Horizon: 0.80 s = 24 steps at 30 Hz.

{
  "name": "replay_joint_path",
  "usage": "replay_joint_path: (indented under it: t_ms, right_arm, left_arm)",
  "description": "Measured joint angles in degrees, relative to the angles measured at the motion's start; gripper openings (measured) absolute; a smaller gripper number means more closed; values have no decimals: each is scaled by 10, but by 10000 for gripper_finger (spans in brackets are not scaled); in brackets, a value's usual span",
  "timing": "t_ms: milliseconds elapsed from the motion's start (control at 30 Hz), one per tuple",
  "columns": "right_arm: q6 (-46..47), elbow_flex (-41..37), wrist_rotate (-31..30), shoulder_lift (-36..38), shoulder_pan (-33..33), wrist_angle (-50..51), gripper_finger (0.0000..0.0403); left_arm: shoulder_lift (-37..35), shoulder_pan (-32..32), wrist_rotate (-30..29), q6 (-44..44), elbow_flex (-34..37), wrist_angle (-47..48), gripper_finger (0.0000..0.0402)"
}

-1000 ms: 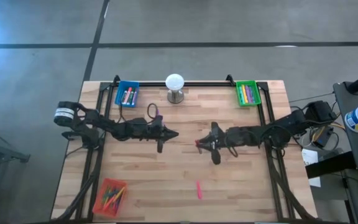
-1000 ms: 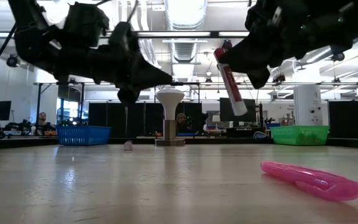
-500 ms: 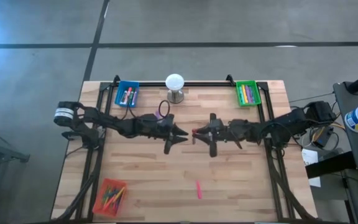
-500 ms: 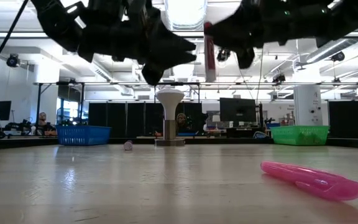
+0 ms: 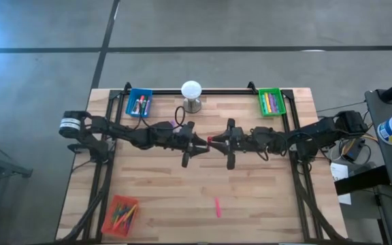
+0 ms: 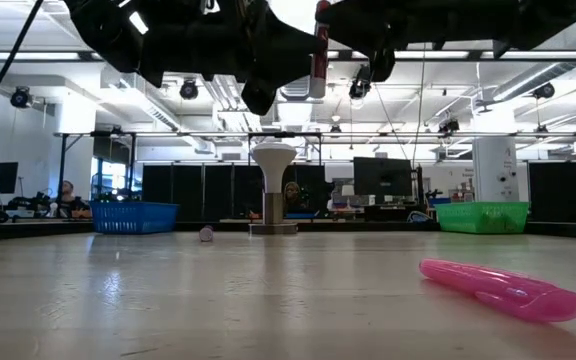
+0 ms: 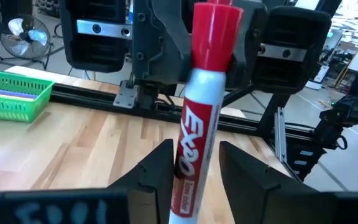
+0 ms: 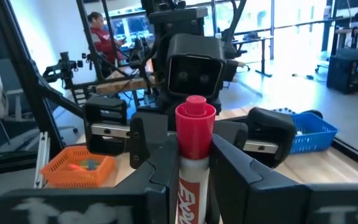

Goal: Pick & Place Markers
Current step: Put the red marker pen into the blue bin

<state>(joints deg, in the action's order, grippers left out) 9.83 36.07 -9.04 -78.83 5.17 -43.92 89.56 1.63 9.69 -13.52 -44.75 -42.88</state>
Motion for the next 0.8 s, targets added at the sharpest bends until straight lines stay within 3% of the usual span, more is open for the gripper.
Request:
replay_joint_path:
  t_ms: [267, 433, 567, 800]
  right_arm:
    - [3, 3, 0, 0, 1, -5, 76]
    - [-3, 3, -17, 4, 1, -4, 111]
    - [-17, 3, -35, 29, 1, 17, 143]
    - [-40, 2, -47, 88, 1, 122, 169]
  left_arm:
    - [0, 0, 3, 15, -11, 3, 50]
    - [-17, 5, -5, 14, -11, 27, 49]
    - [-73, 12, -59, 12, -11, 155, 49]
    - [-237, 64, -233, -68, -12, 482, 49]
